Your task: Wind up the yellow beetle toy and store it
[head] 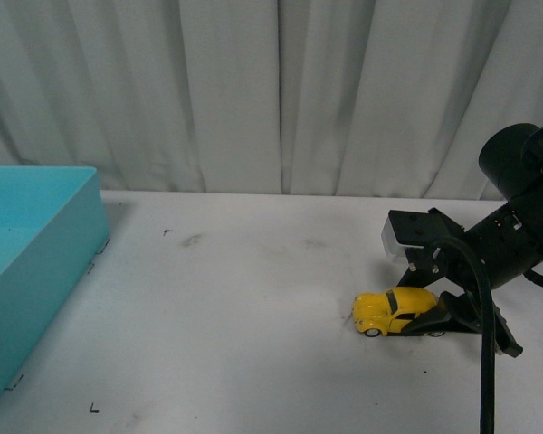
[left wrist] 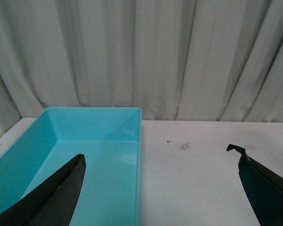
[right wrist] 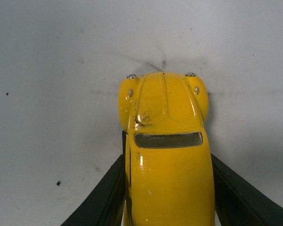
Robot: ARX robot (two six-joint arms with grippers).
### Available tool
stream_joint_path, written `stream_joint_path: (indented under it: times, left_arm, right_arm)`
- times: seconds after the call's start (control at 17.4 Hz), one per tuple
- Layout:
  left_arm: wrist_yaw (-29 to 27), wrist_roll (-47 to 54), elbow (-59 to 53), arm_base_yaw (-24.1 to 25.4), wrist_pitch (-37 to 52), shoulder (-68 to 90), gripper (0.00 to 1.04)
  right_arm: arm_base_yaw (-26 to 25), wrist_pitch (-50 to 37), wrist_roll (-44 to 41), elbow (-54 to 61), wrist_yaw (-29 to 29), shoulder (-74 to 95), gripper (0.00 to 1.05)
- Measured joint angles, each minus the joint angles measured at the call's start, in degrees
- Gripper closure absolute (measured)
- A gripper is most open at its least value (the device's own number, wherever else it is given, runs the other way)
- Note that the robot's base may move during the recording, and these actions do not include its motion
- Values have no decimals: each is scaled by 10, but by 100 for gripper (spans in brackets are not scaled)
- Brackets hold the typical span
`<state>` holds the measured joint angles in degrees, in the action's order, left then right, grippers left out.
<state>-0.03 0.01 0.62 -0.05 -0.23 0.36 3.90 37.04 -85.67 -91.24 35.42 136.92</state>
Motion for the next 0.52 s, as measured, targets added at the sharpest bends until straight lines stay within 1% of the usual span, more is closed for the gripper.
stream_joint_path:
  times: [0.06,0.35,0.52]
  left_arm:
    - [0,0,0,0,0,0,7]
    - [0,0,0,0,0,0,7]
    - [0,0,0,0,0,0,7]
  right_arm:
    - [3,-5,-2,0,4,0,62]
    - [1,-23,-1,13,15,0,62]
    - [-16,-28,5,30,24,-5,62]
